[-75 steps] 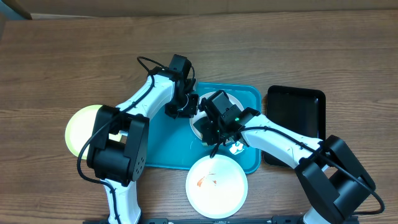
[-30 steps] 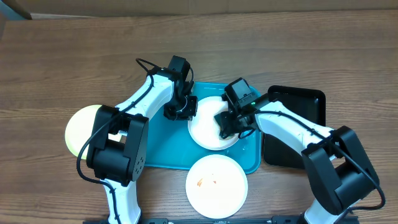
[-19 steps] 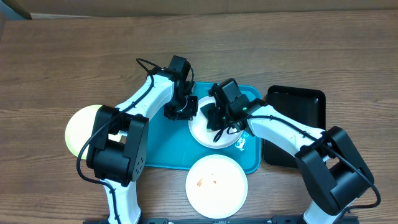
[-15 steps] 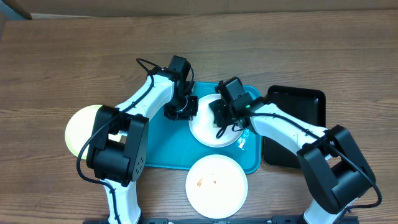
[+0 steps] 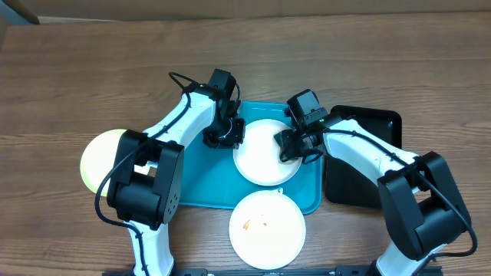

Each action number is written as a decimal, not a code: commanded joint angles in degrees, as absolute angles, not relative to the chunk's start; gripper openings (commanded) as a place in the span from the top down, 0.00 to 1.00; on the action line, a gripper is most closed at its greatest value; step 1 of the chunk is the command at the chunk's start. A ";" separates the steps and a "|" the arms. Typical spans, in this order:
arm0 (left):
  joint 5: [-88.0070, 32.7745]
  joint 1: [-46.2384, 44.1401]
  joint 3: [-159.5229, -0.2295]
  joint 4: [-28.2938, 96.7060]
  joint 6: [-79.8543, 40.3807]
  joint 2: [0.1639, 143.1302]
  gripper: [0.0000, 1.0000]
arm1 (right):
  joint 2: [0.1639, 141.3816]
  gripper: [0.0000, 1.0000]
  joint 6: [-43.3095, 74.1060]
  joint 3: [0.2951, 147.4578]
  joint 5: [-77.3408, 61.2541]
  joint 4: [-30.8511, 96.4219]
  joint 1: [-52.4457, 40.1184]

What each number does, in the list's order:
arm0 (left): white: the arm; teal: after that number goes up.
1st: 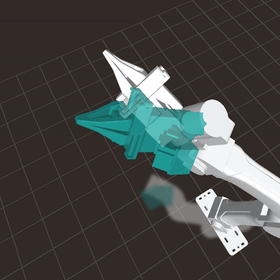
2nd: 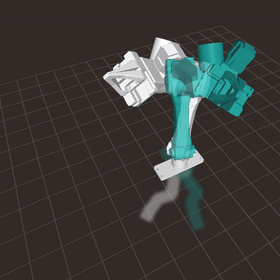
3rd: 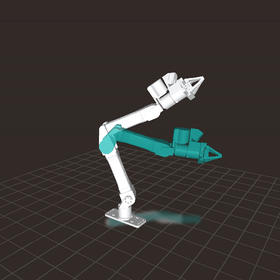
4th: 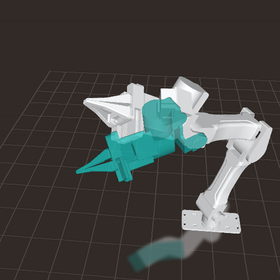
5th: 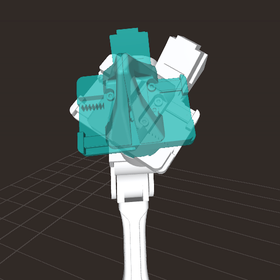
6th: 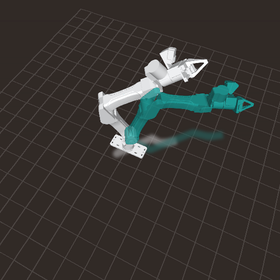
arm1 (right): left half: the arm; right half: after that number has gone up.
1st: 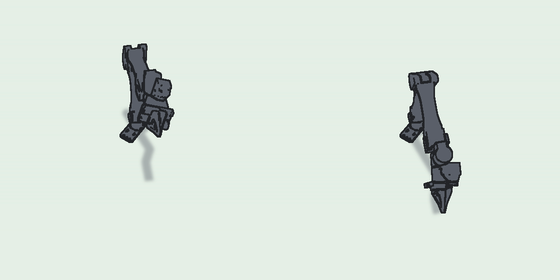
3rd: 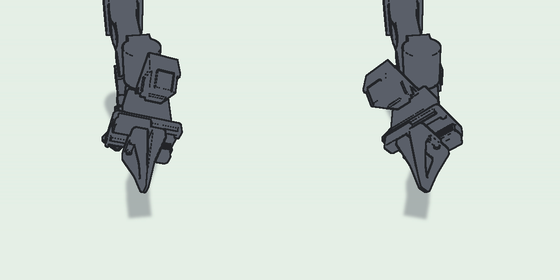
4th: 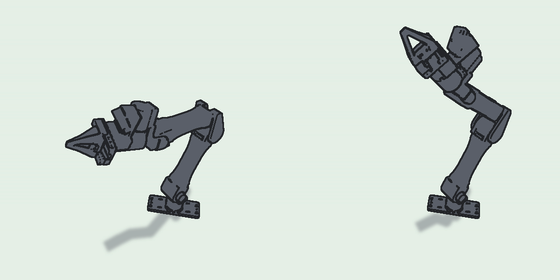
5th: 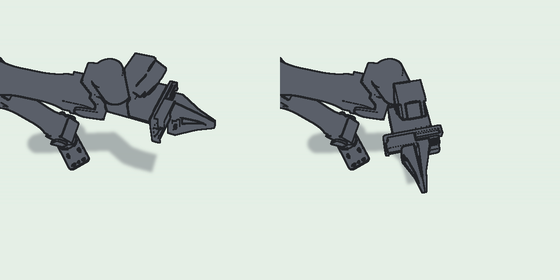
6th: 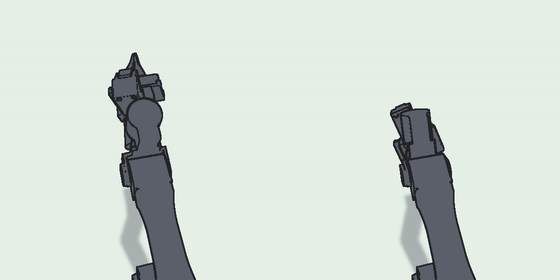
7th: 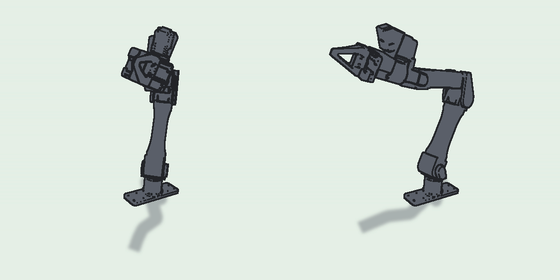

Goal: Clean dirty plates on tray and stack at the side
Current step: 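Scrub the upper white plate with the sponge while left gripper holds it, then lift white plate with left gripper and stack it on yellow plate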

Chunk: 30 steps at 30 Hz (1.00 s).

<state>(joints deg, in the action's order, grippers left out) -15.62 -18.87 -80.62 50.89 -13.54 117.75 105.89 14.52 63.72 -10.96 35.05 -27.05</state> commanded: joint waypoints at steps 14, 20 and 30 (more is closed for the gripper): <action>-14.66 -18.74 -80.14 50.33 -14.87 116.53 0.96 | 106.48 0.96 12.53 62.70 -13.21 27.00 -37.17; -14.68 -18.79 -80.14 50.33 -14.90 116.53 0.96 | 106.48 0.96 17.02 63.72 -2.59 26.00 -33.43; -12.32 -18.15 -80.27 50.78 -14.83 116.18 0.96 | 104.20 0.96 15.29 77.84 -2.63 42.52 -26.85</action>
<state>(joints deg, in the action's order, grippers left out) -15.55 -18.74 -80.62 50.41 -14.04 117.75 106.32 16.05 73.23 -3.66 40.69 -27.33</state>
